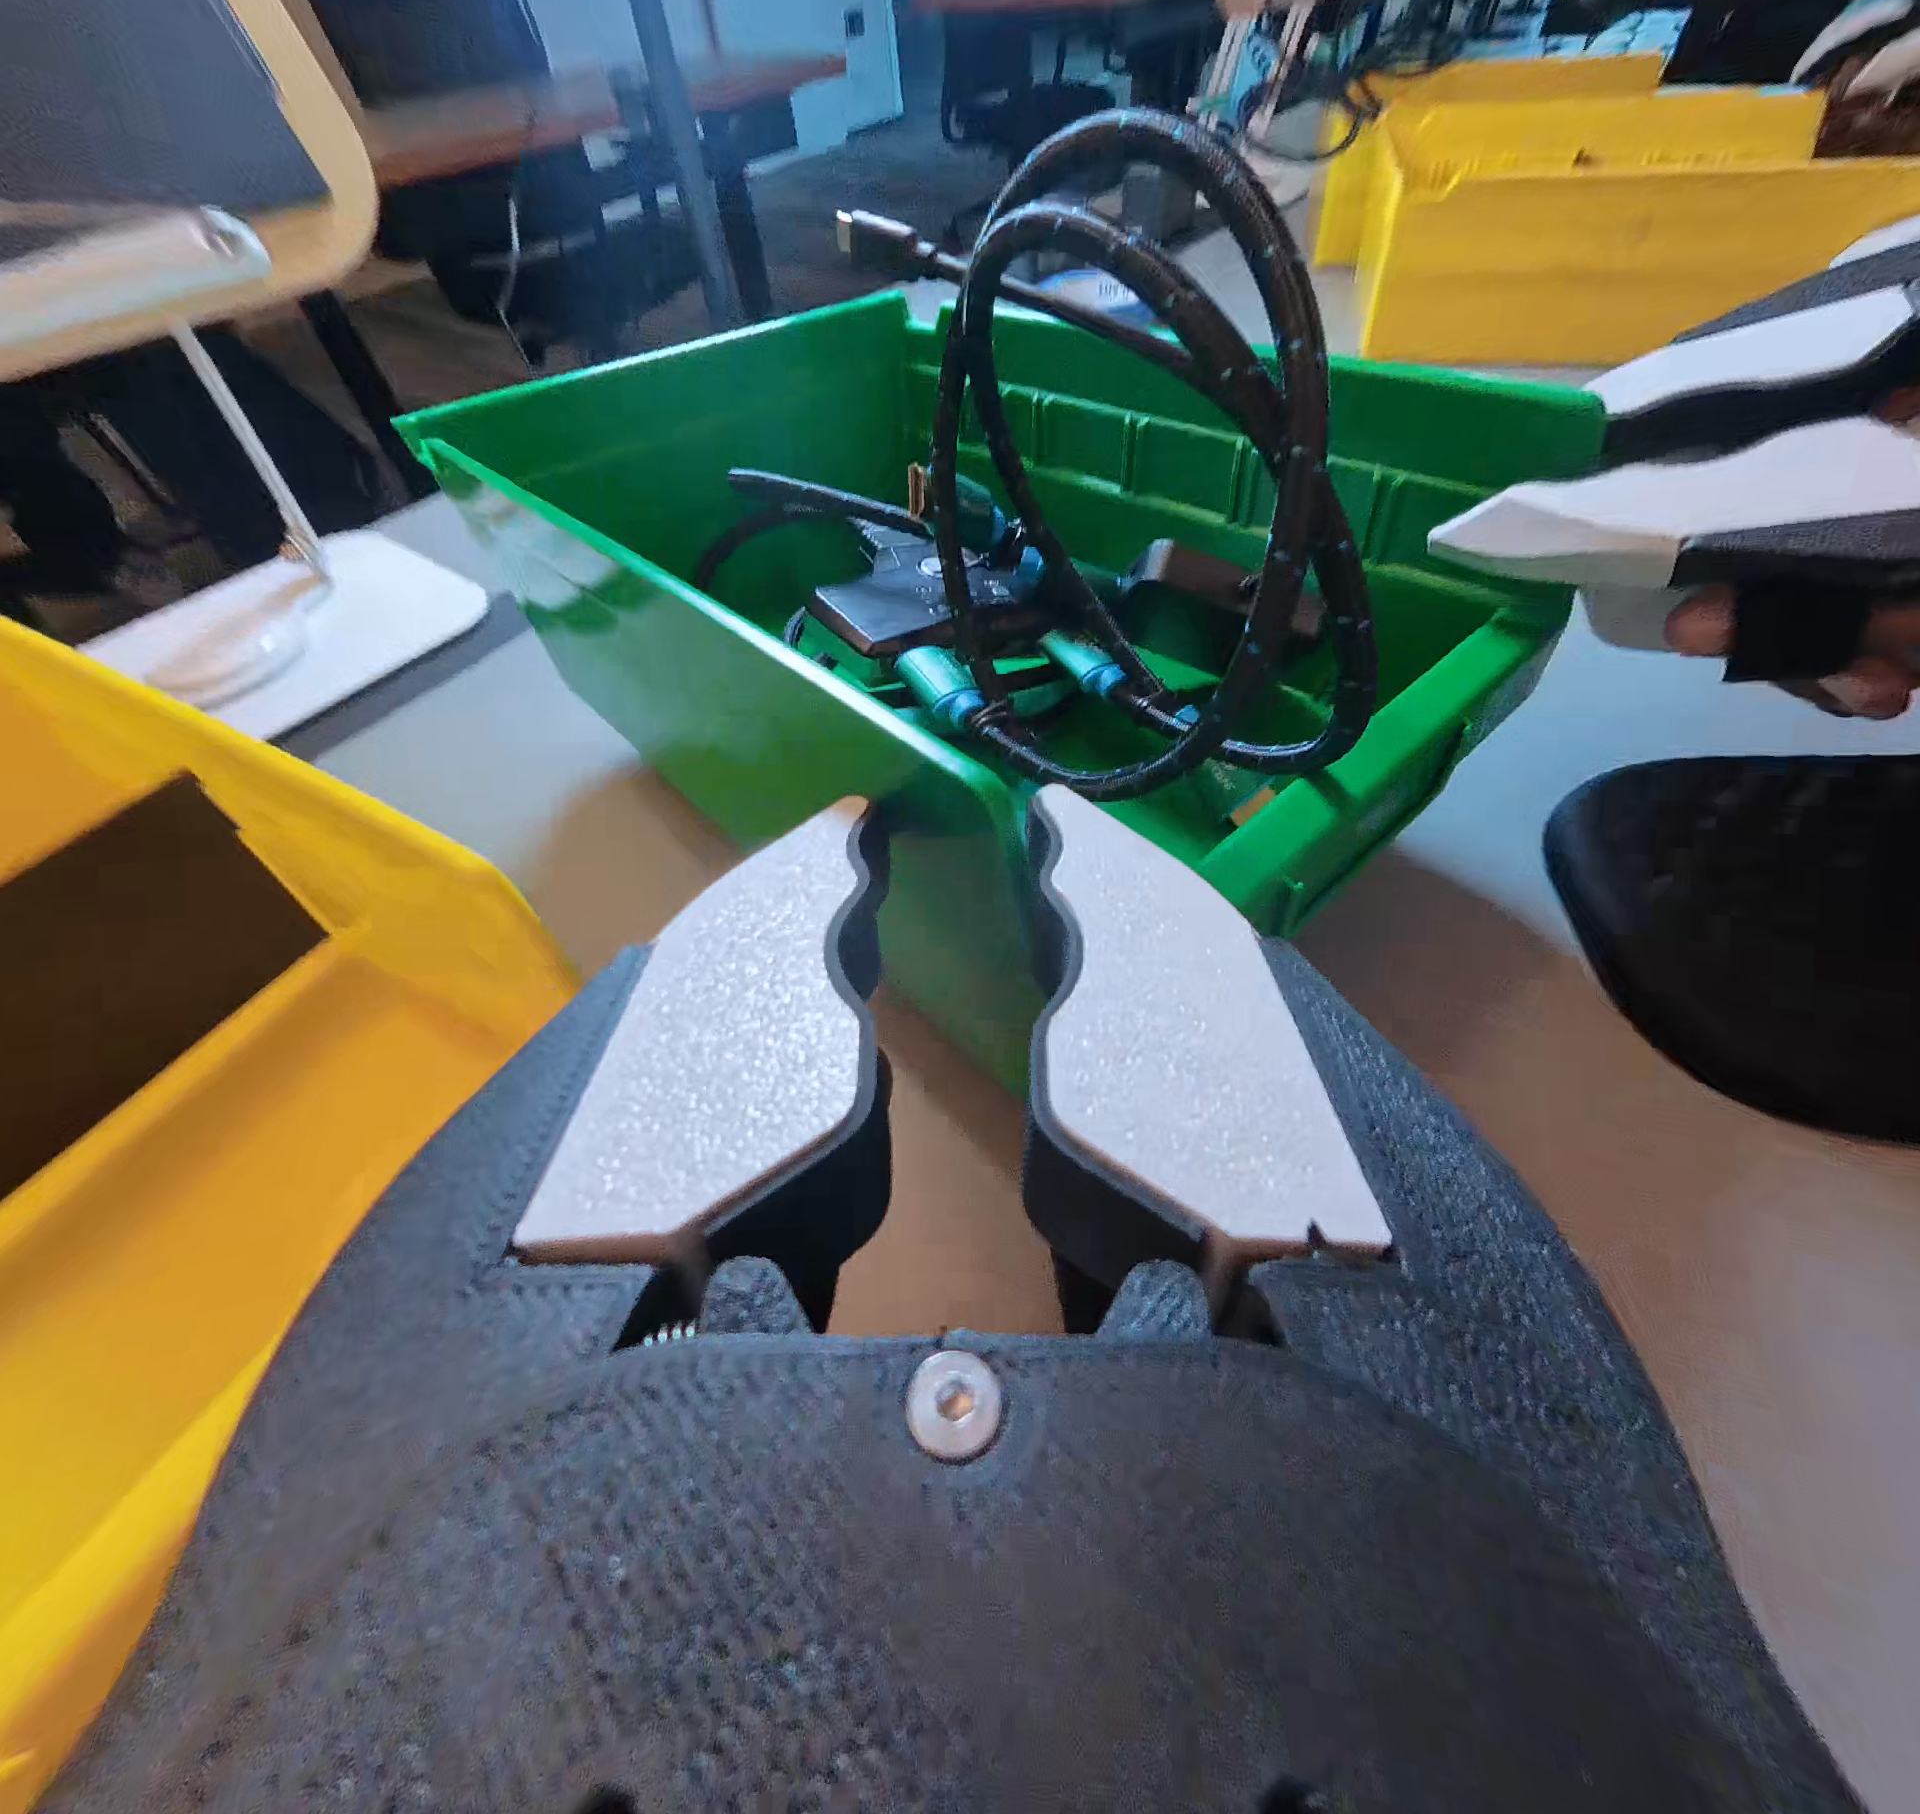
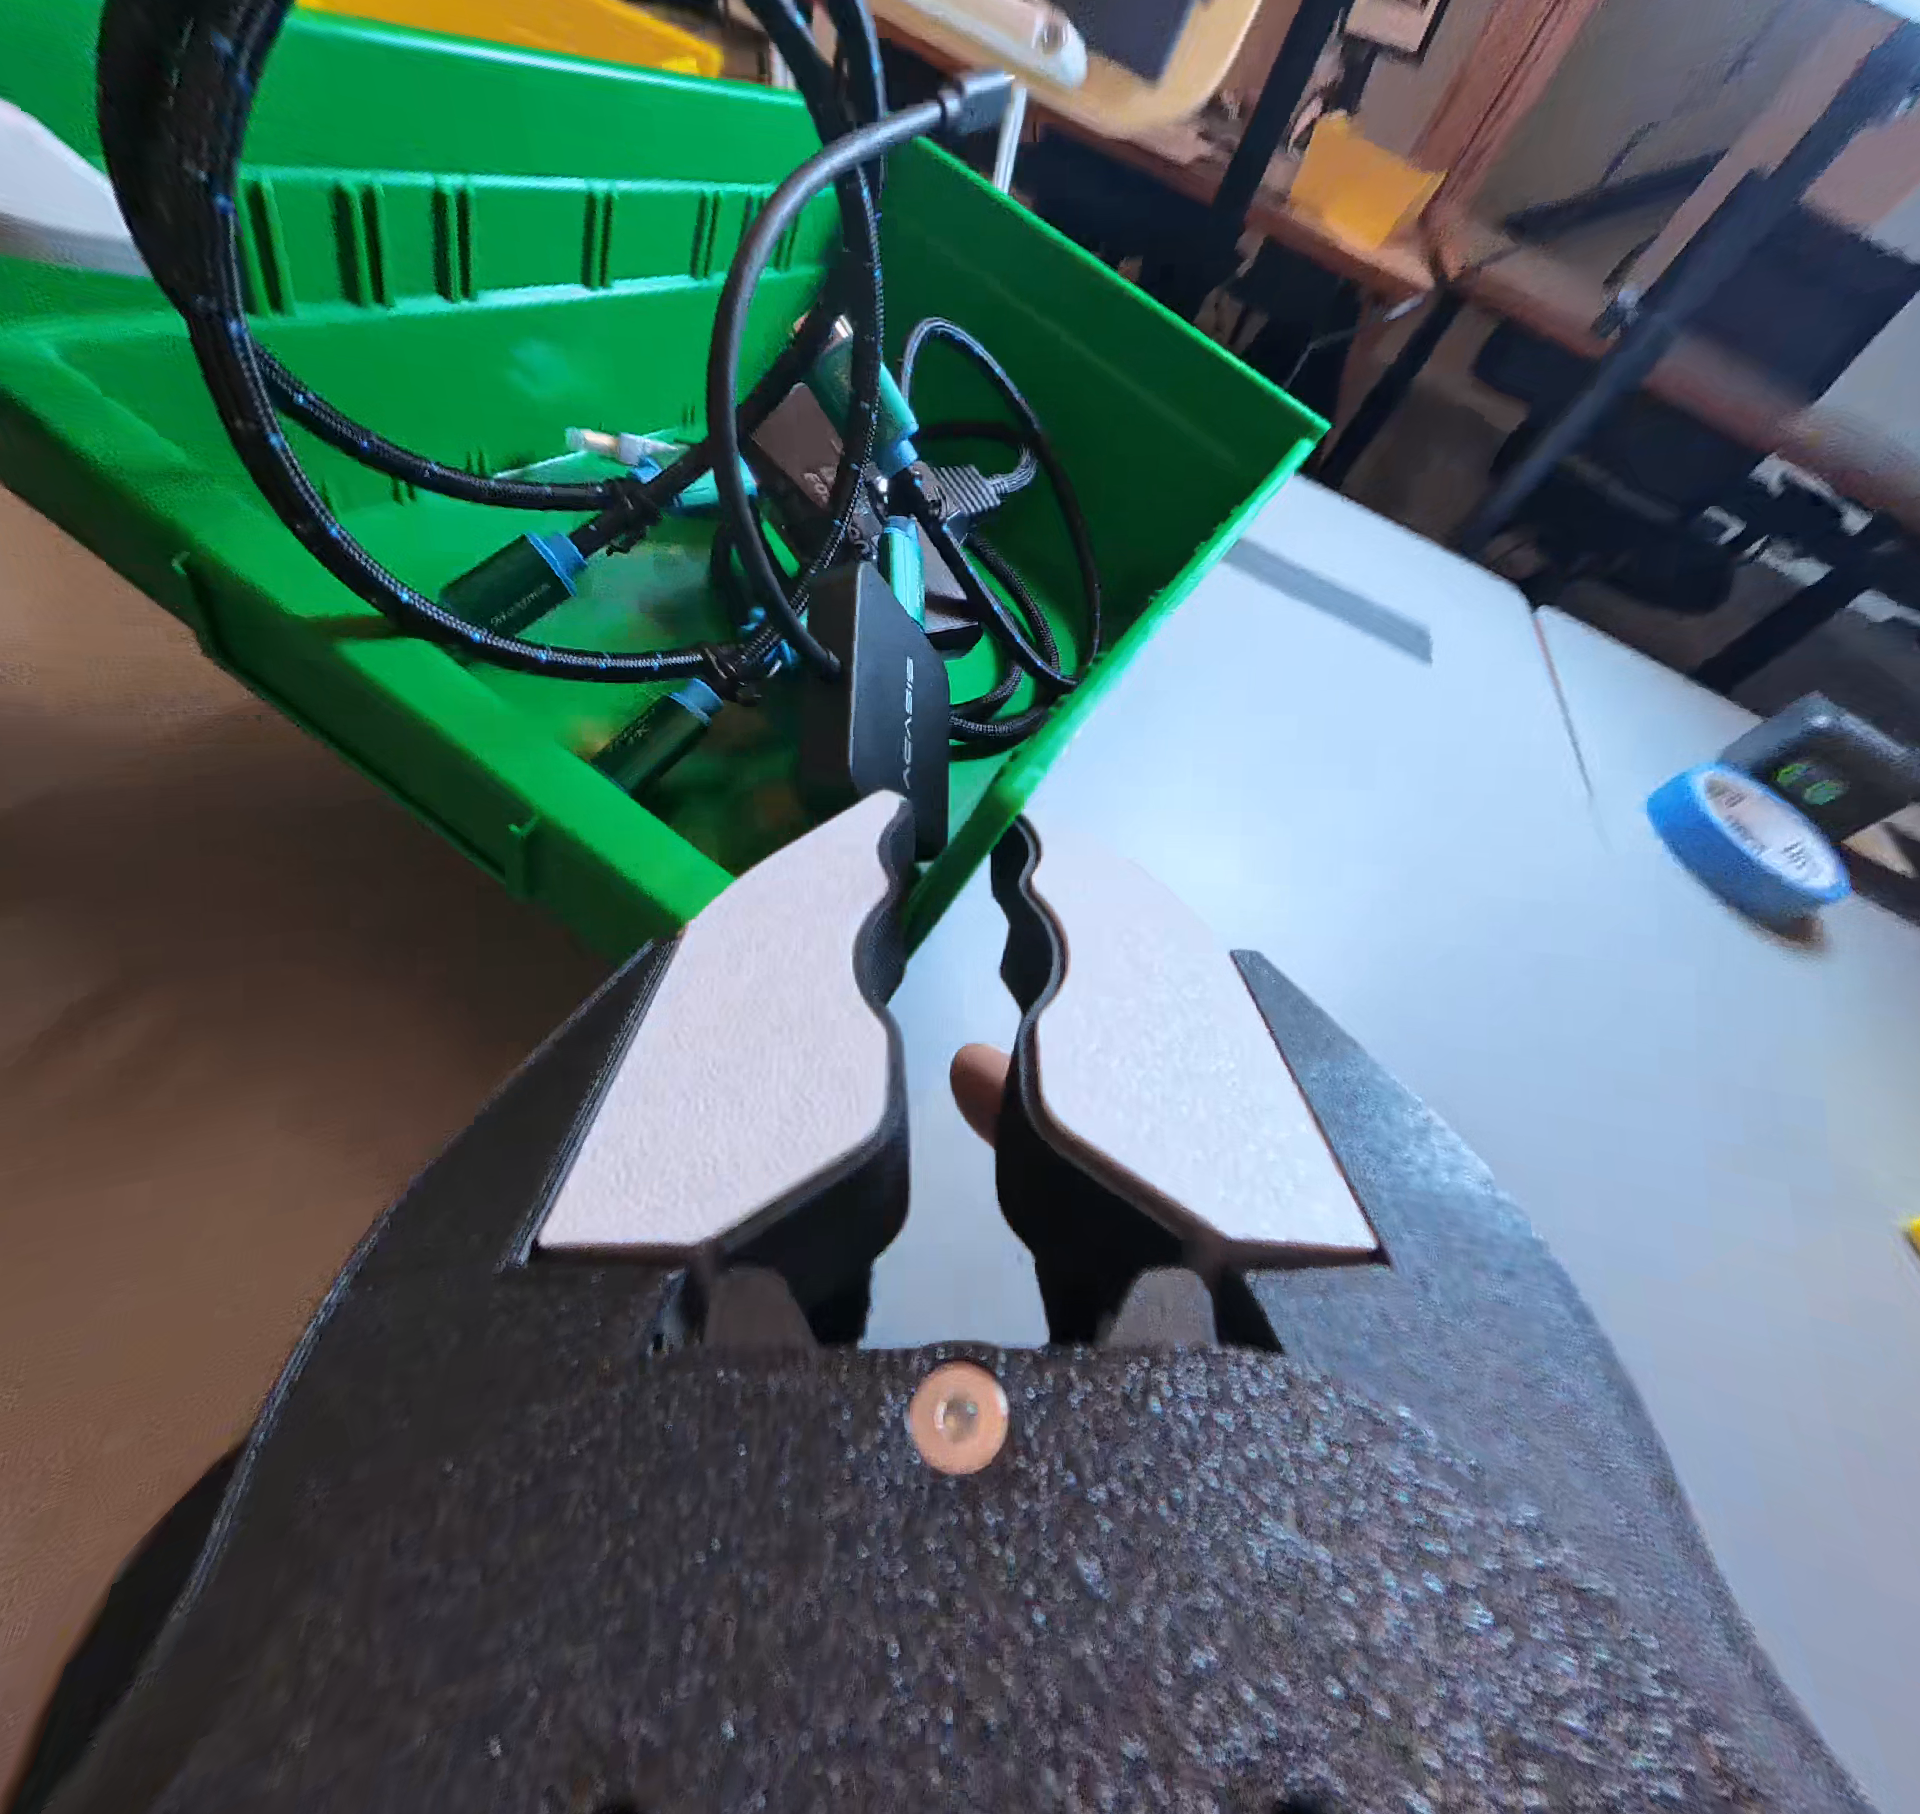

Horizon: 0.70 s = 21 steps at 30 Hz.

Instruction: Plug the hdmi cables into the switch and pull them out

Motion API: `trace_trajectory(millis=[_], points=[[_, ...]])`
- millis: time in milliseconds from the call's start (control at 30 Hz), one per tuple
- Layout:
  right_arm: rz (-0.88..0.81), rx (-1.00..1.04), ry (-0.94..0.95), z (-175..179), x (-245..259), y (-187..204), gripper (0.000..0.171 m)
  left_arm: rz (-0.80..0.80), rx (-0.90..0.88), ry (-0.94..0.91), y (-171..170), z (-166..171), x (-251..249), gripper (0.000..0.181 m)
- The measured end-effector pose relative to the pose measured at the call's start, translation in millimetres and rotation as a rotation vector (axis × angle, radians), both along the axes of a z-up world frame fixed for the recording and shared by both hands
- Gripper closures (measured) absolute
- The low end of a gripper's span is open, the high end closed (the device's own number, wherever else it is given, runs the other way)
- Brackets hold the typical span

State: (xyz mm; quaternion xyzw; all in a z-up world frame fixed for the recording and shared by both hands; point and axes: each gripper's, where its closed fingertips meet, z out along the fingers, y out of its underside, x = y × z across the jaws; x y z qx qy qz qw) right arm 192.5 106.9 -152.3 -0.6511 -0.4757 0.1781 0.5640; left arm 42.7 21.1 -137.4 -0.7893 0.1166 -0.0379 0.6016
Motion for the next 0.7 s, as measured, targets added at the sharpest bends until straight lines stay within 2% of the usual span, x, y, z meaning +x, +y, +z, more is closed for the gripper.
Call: trace_trajectory(millis=[100,200,300,433,567,700], points=[[0.019,0.088,0.058,31,-6,-21,0.157,0.014,0.091,0.062,-22,36,-5,0.157],[0.105,0.151,0.139,77,-25,-47,0.156,0.036,0.186,0.108,-56,78,-17,0.157],[0.244,0.189,0.213,119,-67,-78,0.155,0.109,0.253,0.142,-99,117,-48,0.156],[0.453,0.21,0.253,153,-145,-124,0.154,0.258,0.295,0.197,-167,150,-103,0.155],[0.641,0.164,0.251,160,-229,-177,0.153,0.428,0.264,0.236,-238,152,-162,0.155],[0.736,0.115,0.164,122,-300,-224,0.154,0.564,0.176,0.222,-297,122,-213,0.155]])
